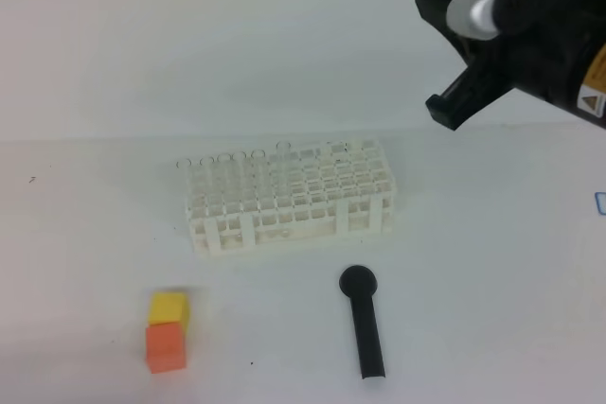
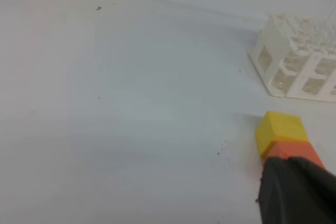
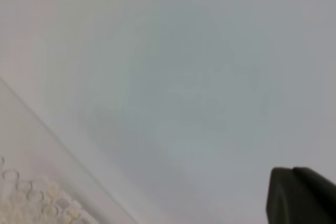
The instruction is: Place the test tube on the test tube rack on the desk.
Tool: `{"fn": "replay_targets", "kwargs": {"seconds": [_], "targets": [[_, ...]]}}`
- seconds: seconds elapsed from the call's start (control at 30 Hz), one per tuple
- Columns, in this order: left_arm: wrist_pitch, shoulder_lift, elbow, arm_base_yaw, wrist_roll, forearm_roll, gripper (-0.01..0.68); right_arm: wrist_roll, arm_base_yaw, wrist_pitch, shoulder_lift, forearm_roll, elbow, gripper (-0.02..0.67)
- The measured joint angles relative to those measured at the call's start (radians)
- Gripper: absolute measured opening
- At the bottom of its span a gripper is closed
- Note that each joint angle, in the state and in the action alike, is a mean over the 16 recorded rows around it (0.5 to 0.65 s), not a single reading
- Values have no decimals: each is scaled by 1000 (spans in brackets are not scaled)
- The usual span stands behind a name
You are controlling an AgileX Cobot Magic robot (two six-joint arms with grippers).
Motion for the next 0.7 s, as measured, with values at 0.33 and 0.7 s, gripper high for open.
{"fn": "replay_targets", "kwargs": {"seconds": [0.33, 0.7], "targets": [[0, 1, 0, 0, 0, 0, -1, 102, 0, 4, -74, -2, 29, -1], [0, 1, 0, 0, 0, 0, -1, 123, -1, 28, -35, -27, 31, -1]]}}
